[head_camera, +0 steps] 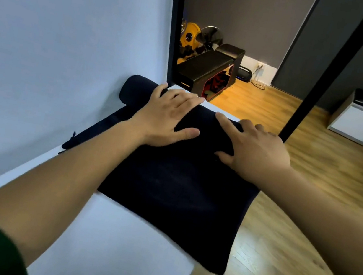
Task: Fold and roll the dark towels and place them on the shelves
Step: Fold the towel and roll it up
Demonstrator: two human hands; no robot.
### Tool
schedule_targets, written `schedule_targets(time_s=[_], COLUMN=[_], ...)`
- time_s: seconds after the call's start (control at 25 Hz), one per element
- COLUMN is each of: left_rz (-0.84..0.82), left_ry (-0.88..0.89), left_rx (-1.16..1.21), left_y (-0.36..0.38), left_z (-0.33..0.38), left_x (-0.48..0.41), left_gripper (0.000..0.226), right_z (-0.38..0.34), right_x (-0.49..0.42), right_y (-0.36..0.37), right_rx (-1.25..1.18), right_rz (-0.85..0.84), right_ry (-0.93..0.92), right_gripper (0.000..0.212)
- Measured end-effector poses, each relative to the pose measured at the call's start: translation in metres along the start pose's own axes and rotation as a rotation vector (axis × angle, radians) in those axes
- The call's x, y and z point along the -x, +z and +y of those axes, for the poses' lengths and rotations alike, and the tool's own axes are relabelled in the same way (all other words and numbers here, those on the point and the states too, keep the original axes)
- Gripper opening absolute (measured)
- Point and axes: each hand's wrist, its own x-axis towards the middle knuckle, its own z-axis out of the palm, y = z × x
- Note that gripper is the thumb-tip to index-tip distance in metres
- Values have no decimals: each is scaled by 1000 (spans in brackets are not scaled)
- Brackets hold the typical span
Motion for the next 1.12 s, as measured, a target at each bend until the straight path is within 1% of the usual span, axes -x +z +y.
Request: schedule_targets(time_s=[0.04, 0.12, 0.28, 0.48, 0.6, 0.68, 0.72, 0.76, 0.84, 0.92, 0.96, 1.0, 1.04, 1.08, 1.12], left_rz=[-26, -18, 17, 33, 37, 26, 15, 4, -3, 3, 27, 69, 105, 111, 78], left_ry=[44, 71, 75, 86, 128, 138, 134, 128, 124, 130, 138, 144, 143, 129, 108], left_rx=[-40, -75, -51, -9, -9, -18, -19, -17, -27, -46, -41, -35, -42, -58, -72], left_y=[1, 3, 11, 8, 5, 3, 2, 1, -3, -13, -20, -26, -31, -36, -39], left_z=[-3, -7, -8, -1, 1, 1, 1, 2, 3, 2, 1, -3, -6, -11, -16], left_x=[-5, -11, 11, 60, 98, 112, 115, 115, 112, 103, 97, 91, 84, 76, 67], left_gripper=[79, 81, 76, 73, 69, 65, 64, 64, 67, 72, 73, 72, 73, 76, 81], right_z=[3, 3, -15, -46, -70, -68, -63, -55, -40, -34, -36, -41, -48, -53, -57], right_x=[-5, -7, 11, 54, 85, 79, 67, 52, 20, 2, 0, 4, 12, 22, 29], right_y=[1, 4, 11, 8, 7, -12, -28, -43, -55, -49, -44, -40, -37, -33, -30], right_rx=[10, 50, 152, 17, -40, -80, -107, -131, -147, -106, -130, -148, -131, -79, -27], right_rz=[-13, -8, 110, 126, 206, 302, 287, 212, 28, -155, -213, -232, -204, -132, -52], right_ry=[14, 24, 23, 14, -13, -18, -15, -20, -30, -14, 3, 9, -1, -21, -50], right_gripper=[84, 84, 77, 75, 63, 52, 51, 55, 72, 89, 95, 97, 95, 93, 90])
